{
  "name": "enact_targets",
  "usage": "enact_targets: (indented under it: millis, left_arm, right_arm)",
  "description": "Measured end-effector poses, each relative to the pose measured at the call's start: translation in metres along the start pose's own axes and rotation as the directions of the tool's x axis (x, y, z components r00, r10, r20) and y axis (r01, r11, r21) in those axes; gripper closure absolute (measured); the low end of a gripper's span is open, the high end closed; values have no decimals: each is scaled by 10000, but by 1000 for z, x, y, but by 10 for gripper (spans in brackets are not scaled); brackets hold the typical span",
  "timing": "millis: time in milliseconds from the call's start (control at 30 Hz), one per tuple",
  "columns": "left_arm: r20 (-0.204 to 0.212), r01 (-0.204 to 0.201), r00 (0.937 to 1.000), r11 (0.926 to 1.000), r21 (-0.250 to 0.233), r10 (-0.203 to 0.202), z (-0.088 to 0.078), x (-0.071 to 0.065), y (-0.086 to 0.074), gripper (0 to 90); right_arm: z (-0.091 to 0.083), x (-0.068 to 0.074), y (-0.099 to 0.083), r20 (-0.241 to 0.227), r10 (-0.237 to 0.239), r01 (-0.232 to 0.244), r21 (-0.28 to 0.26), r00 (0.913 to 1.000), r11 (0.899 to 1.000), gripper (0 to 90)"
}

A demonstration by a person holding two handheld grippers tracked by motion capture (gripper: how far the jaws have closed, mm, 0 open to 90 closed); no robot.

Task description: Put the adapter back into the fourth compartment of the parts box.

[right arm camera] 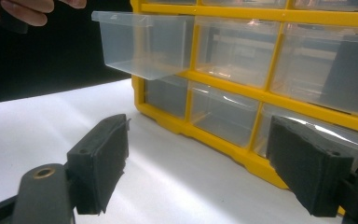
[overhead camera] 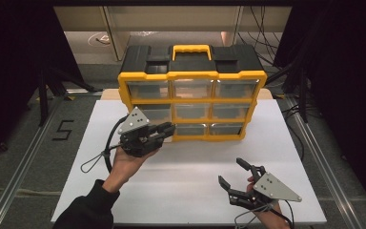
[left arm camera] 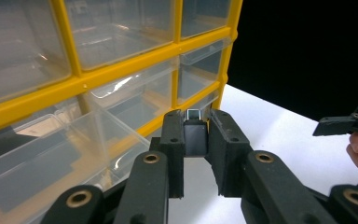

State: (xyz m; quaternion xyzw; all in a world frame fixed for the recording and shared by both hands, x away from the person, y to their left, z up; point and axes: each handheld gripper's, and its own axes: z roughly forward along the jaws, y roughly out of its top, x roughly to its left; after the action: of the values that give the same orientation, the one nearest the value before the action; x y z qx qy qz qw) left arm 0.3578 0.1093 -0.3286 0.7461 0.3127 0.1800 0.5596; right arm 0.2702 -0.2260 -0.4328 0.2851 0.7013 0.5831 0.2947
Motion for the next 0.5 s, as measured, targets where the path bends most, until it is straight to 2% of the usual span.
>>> enact_targets:
  millis: [500]
  left_arm:
    - [-639, 279, 9975, 9992, -273, -296, -10, 22, 3, 761]
  right_arm:
    - [0, 0, 0, -7, 4, -4, -3, 10000, 10000, 219]
